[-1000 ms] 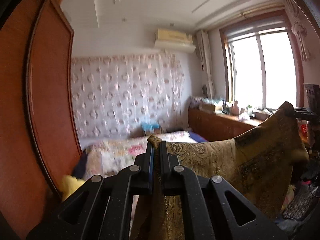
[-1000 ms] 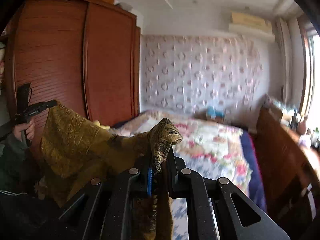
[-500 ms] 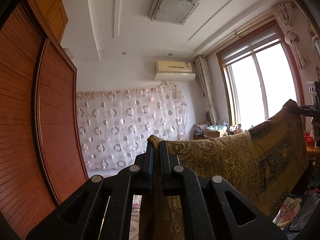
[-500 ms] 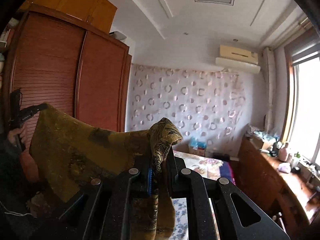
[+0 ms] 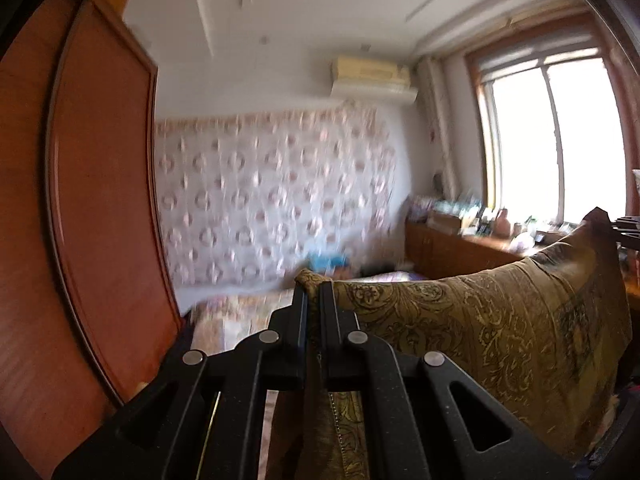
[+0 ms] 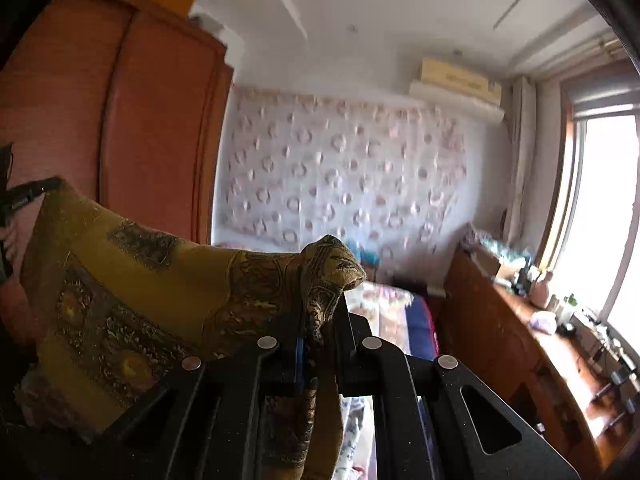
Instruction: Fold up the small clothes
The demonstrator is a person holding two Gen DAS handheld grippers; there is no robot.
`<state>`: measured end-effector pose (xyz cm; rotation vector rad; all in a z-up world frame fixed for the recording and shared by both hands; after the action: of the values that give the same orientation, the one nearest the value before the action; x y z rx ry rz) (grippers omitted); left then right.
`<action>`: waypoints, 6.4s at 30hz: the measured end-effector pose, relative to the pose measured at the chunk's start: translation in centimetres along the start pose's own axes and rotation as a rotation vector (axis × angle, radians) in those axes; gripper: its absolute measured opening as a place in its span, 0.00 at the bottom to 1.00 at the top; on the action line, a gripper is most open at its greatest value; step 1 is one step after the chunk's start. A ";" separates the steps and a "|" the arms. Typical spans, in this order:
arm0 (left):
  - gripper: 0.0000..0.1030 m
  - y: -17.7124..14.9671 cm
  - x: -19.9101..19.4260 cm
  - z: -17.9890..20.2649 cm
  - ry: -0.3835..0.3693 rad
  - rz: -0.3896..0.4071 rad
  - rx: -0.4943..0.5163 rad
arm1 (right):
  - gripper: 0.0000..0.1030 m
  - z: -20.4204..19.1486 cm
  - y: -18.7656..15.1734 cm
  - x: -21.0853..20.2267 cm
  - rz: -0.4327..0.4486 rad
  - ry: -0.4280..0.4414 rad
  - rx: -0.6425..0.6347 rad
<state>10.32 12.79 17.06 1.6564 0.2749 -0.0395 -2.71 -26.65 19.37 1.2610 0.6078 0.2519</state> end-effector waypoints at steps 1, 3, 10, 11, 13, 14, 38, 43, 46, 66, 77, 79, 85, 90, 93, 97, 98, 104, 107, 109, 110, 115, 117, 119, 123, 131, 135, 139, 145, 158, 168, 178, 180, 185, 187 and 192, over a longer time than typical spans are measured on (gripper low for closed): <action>0.05 -1.6 2.8 0.5 0.010 -0.031 0.009 | 0.10 0.3 -0.8 2.2 -0.020 0.010 0.004; 0.05 -4.0 6.3 1.5 0.024 -0.070 0.026 | 0.10 0.8 -3.2 6.6 -0.063 0.021 0.021; 0.06 -14.7 18.3 5.5 0.068 -0.287 0.090 | 0.11 3.7 -12.1 22.6 -0.213 -0.009 0.154; 0.06 -15.2 18.8 5.8 0.071 -0.292 0.094 | 0.11 3.7 -12.7 24.3 -0.233 -0.018 0.165; 0.06 -15.7 19.3 6.1 0.074 -0.307 0.085 | 0.11 3.5 -13.6 27.4 -0.289 -0.058 0.160; 0.06 -15.7 19.0 6.1 0.072 -0.310 0.078 | 0.11 3.4 -13.4 28.7 -0.301 -0.075 0.161; 0.66 -21.1 11.7 3.7 -0.007 -0.462 0.087 | 0.48 6.7 -17.2 23.9 -0.516 0.058 0.349; 0.66 -22.8 12.0 2.7 0.006 -0.512 0.062 | 0.48 7.6 -16.9 23.7 -0.518 0.041 0.355; 0.66 -23.6 12.1 2.5 0.012 -0.526 0.060 | 0.49 7.4 -16.8 23.5 -0.511 0.026 0.341; 0.52 -24.4 13.2 4.8 -0.014 -0.547 0.100 | 0.50 7.4 -16.6 22.2 -0.504 0.024 0.336; 0.10 -25.6 14.0 4.7 0.008 -0.615 0.114 | 0.50 6.8 -18.6 24.6 -0.508 0.025 0.321; 0.10 -25.5 13.9 4.6 0.009 -0.620 0.116 | 0.48 6.4 -19.0 25.3 -0.513 0.032 0.314; 0.05 -25.1 13.4 4.8 0.000 -0.608 0.111 | 0.17 5.0 -18.8 25.7 -0.529 0.061 0.266; 0.03 -23.8 12.4 5.1 -0.004 -0.575 0.108 | 0.06 5.0 -18.1 25.1 -0.507 0.081 0.270; 0.03 -22.5 11.6 5.0 -0.018 -0.541 0.092 | 0.06 5.2 -17.3 24.5 -0.481 0.057 0.265; 0.03 -20.8 9.9 4.7 -0.043 -0.500 0.057 | 0.05 5.3 -15.5 23.3 -0.420 0.061 0.262; 0.03 -20.6 9.5 4.6 -0.048 -0.493 0.050 | 0.05 5.4 -15.1 22.9 -0.405 0.060 0.260; 0.03 -20.5 6.2 4.0 -0.082 -0.459 0.003 | 0.05 5.3 -13.9 20.5 -0.347 0.089 0.255; 0.03 -20.8 4.5 3.6 -0.093 -0.443 -0.031 | 0.05 5.1 -14.3 19.1 -0.332 0.100 0.255; 0.03 -21.0 3.4 3.3 -0.096 -0.432 -0.045 | 0.05 4.9 -14.8 18.2 -0.325 0.109 0.257; 0.03 -21.1 2.8 3.2 -0.093 -0.427 -0.045 | 0.05 4.8 -15.1 17.8 -0.324 0.113 0.259; 0.03 -22.4 0.2 2.6 -0.096 -0.428 -0.091 | 0.05 4.4 -16.2 15.6 -0.315 0.129 0.268; 0.03 -22.9 -0.7 2.5 -0.091 -0.432 -0.095 | 0.05 4.2 -16.8 14.6 -0.302 0.143 0.288; 0.03 -23.6 -1.3 2.4 -0.083 -0.446 -0.093 | 0.05 4.1 -17.3 14.0 -0.302 0.148 0.295; 0.03 -24.4 -2.0 2.4 -0.068 -0.465 -0.080 | 0.05 3.8 -18.5 13.3 -0.314 0.155 0.314; 0.03 -24.2 -2.8 2.1 -0.092 -0.476 -0.104 | 0.05 4.1 -18.1 12.4 -0.317 0.143 0.317; 0.03 -23.3 -3.5 1.9 -0.087 -0.453 -0.098 | 0.05 3.2 -17.4 11.6 -0.307 0.145 0.308; 0.03 -23.0 -3.9 1.6 -0.072 -0.454 -0.090 | 0.05 2.2 -17.2 10.4 -0.300 0.150 0.283; 0.03 -24.7 -2.9 1.6 -0.057 -0.509 -0.070 | 0.05 1.9 -18.7 9.9 -0.349 0.138 0.264; 0.56 -26.9 -1.5 1.7 -0.030 -0.574 -0.043 | 0.45 0.2 -19.6 13.3 -0.424 0.088 0.182; 0.67 -30.1 -0.3 0.5 0.022 -0.660 -0.047 | 0.48 -1.6 -22.0 17.5 -0.428 0.165 0.201; 0.67 -31.3 -0.1 0.3 0.040 -0.673 -0.044 | 0.50 -2.1 -24.5 19.9 -0.479 0.166 0.200; 0.67 -31.3 -0.2 0.3 0.040 -0.669 -0.043 | 0.53 -2.3 -24.4 20.0 -0.469 0.154 0.199; 0.54 -31.2 -0.4 0.4 0.015 -0.668 -0.058 | 0.57 -2.5 -24.7 19.2 -0.448 0.140 0.218; 0.53 -31.2 -0.4 0.5 0.006 -0.667 -0.061 | 0.59 -2.7 -25.0 18.7 -0.435 0.139 0.228; 0.53 -31.1 -0.3 0.4 0.005 -0.666 -0.066 | 0.61 -3.4 -25.4 17.7 -0.409 0.104 0.228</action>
<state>3.78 14.75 -13.28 1.4374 0.8120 -0.5202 6.14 -22.78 -10.29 1.3142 0.9889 -0.0967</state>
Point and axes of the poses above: each gripper's, at about its wrist camera, not at the fingertips, and x roughly the way its jaws point, z to its right, y to its top, the point moved 3 cm from there along x, roughly the way its jaws point, and after that the axes turned 13 degrees about y, right-handed, at the moved point
